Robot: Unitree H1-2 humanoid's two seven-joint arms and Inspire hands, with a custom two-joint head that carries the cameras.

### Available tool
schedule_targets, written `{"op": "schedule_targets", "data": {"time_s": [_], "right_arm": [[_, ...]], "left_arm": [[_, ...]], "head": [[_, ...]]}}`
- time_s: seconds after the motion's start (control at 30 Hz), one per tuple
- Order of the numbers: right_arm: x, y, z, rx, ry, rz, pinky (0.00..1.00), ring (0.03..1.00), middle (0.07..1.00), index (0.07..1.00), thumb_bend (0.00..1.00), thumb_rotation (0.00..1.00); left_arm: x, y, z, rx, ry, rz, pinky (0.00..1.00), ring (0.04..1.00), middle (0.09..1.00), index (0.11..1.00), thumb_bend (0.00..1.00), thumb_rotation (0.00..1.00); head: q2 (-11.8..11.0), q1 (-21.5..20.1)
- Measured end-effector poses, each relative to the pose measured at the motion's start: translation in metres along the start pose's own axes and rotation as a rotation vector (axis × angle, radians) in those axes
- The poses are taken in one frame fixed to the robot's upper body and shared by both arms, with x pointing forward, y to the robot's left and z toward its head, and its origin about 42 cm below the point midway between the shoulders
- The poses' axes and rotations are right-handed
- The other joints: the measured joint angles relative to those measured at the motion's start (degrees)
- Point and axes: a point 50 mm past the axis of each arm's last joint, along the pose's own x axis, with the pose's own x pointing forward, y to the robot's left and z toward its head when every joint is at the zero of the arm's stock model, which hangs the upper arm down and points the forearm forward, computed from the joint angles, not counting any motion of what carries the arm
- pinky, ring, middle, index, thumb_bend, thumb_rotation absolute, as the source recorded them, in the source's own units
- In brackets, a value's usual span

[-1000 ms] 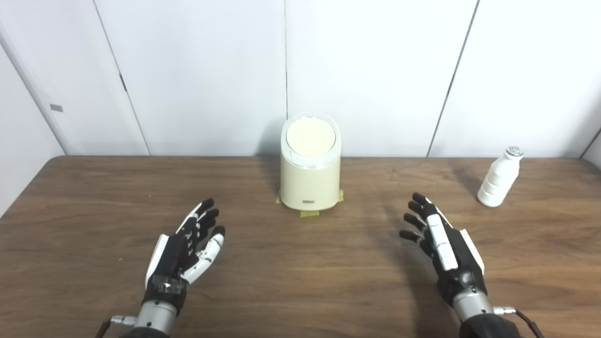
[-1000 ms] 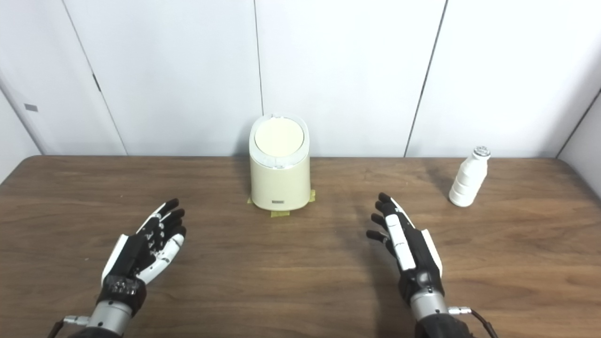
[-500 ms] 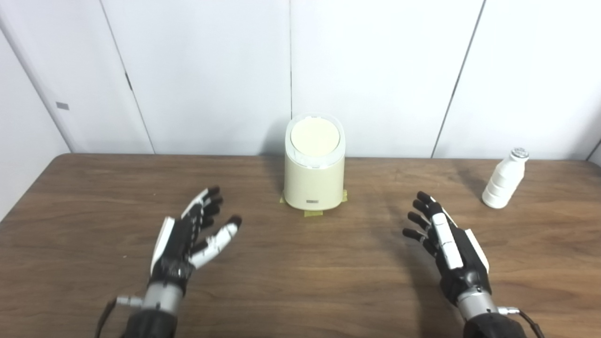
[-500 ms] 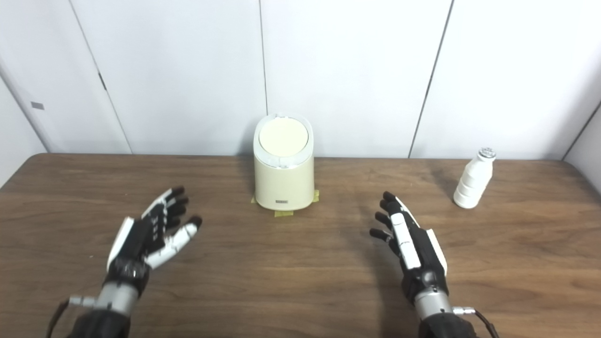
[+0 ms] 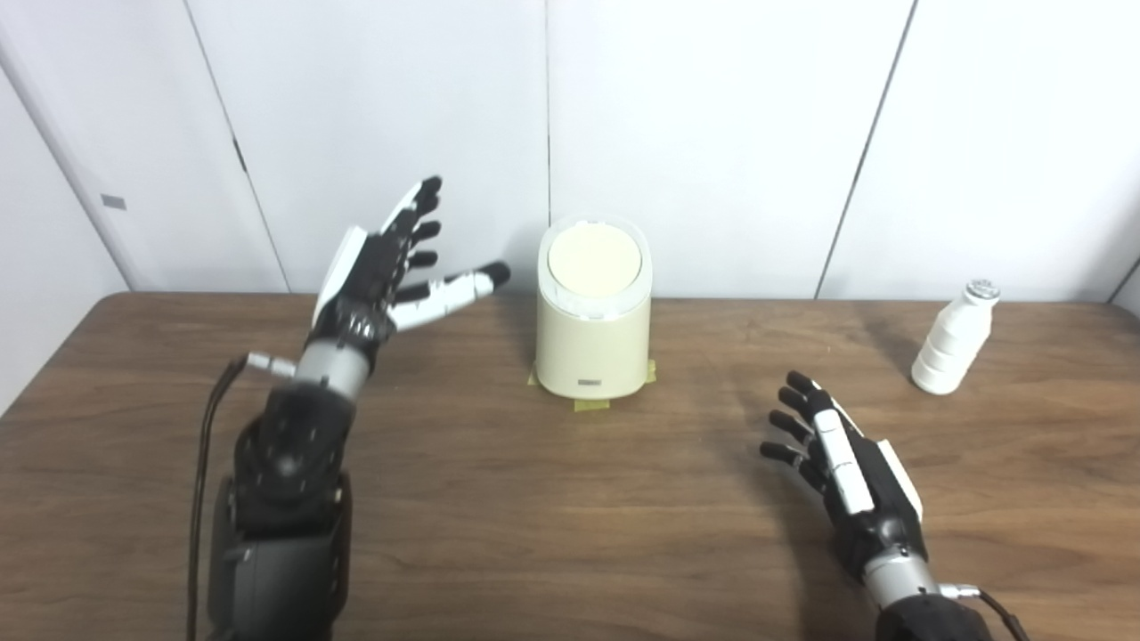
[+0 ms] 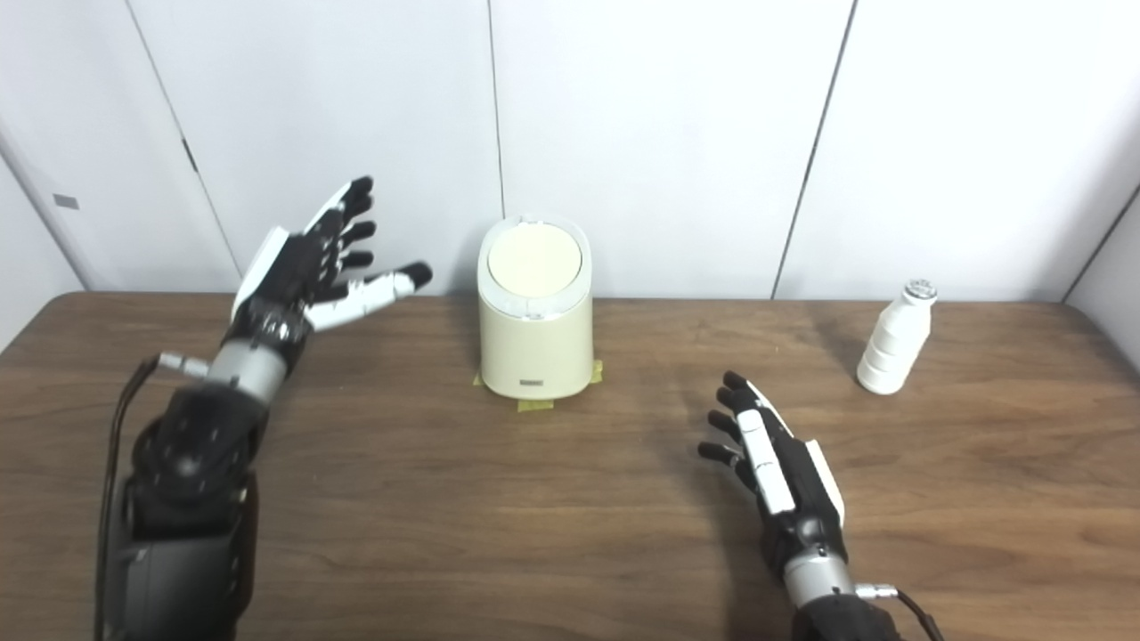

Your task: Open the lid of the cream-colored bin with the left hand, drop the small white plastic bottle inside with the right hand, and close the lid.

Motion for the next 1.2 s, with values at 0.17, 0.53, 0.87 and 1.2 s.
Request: {"op": "schedule_targets", "data": {"time_s": [0.17, 0.53, 0.87, 1.2], "right_arm": [[0.002, 0.002, -0.001, 0.005, -0.004, 0.000, 0.70, 0.857, 0.895, 0.883, 0.53, 0.86], [0.002, 0.009, -0.003, -0.014, 0.000, -0.004, 0.70, 0.847, 0.886, 0.884, 0.52, 0.88], [0.001, 0.012, 0.000, -0.023, -0.010, -0.013, 0.68, 0.841, 0.886, 0.884, 0.52, 0.90], [0.001, 0.016, 0.003, -0.047, -0.025, -0.011, 0.68, 0.840, 0.884, 0.889, 0.51, 0.91]], "left_arm": [[0.030, -0.002, 0.020, 0.025, -0.004, -0.031, 0.84, 0.921, 0.955, 1.000, 0.86, 0.23], [0.083, -0.036, 0.027, 0.152, 0.069, -0.161, 0.80, 0.912, 0.953, 1.000, 0.83, 0.16], [0.121, -0.055, 0.032, 0.214, 0.148, -0.176, 0.81, 0.916, 0.940, 0.991, 0.90, 0.03], [0.139, -0.071, 0.039, 0.492, 0.181, -0.183, 0.92, 0.939, 0.958, 0.959, 0.86, 0.00]], "head": [[-0.1, -0.3], [-0.1, -0.4], [0.2, -1.0], [0.4, -1.4]]}}
